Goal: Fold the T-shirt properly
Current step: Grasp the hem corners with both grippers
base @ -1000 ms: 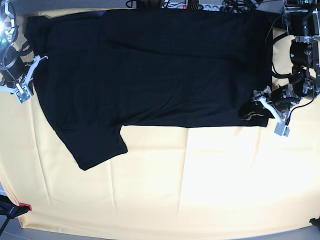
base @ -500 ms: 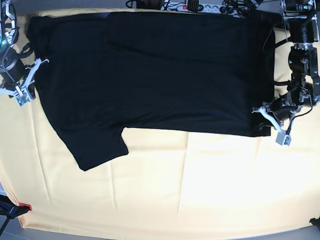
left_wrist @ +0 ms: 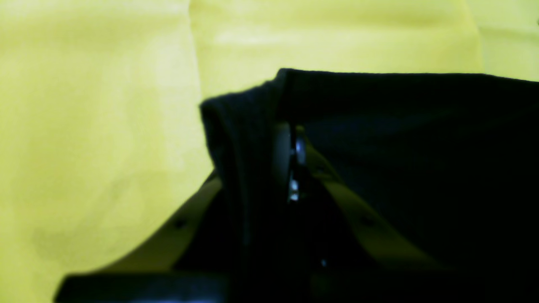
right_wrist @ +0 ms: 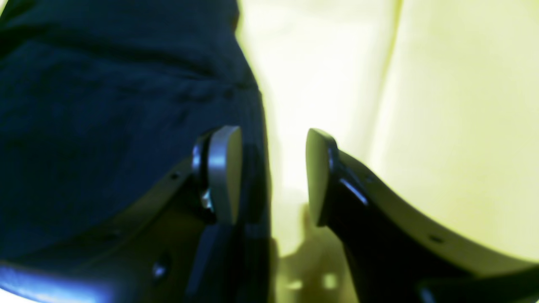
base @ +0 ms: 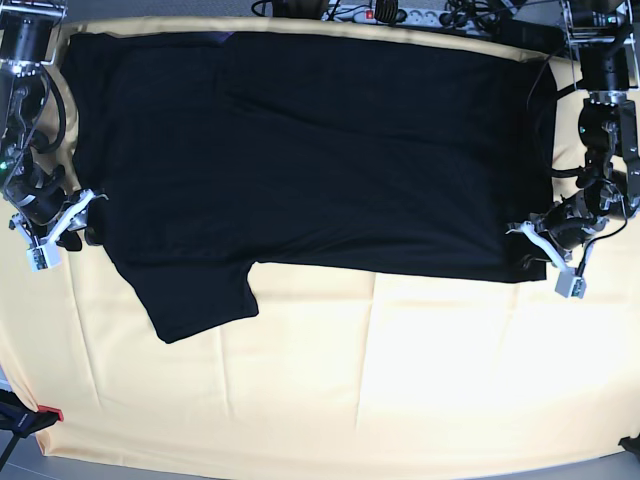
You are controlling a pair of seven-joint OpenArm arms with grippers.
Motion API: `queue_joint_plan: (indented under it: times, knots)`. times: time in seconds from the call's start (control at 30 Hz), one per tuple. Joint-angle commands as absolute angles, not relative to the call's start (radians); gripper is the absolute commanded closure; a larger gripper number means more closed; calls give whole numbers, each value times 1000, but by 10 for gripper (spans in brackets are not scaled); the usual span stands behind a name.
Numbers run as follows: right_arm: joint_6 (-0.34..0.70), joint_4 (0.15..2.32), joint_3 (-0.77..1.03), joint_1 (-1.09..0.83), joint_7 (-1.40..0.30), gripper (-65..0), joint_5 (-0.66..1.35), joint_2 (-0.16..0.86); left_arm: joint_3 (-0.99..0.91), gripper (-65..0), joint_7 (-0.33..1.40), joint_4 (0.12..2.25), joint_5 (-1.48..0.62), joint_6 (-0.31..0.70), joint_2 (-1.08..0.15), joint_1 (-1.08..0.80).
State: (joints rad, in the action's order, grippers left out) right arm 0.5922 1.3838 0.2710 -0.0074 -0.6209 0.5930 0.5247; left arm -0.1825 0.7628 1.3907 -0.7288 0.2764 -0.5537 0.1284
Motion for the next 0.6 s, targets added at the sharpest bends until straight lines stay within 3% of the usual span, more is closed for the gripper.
queue_joint_plan:
  times: [0.0, 0.17, 0.27, 0.37, 0.57]
  knots:
    - [597, 1350, 281, 38, -601, -287, 616, 545, -191, 0, 740, 1405, -738, 277, -576, 149]
    - [630, 1108, 281, 171, -607, -287, 633, 540, -191, 0, 741, 1405, -741, 281, -576, 139]
    - [677, 1023, 281, 216, -693, -287, 733, 529, -191, 0, 740, 1405, -741, 281, -576, 136]
    - [698, 1010, 281, 228, -819, -287, 851, 514, -191, 0, 741, 1405, -741, 281, -576, 136]
    - [698, 1010, 281, 228, -842, -287, 920, 513, -191, 0, 741, 1405, -741, 281, -576, 135]
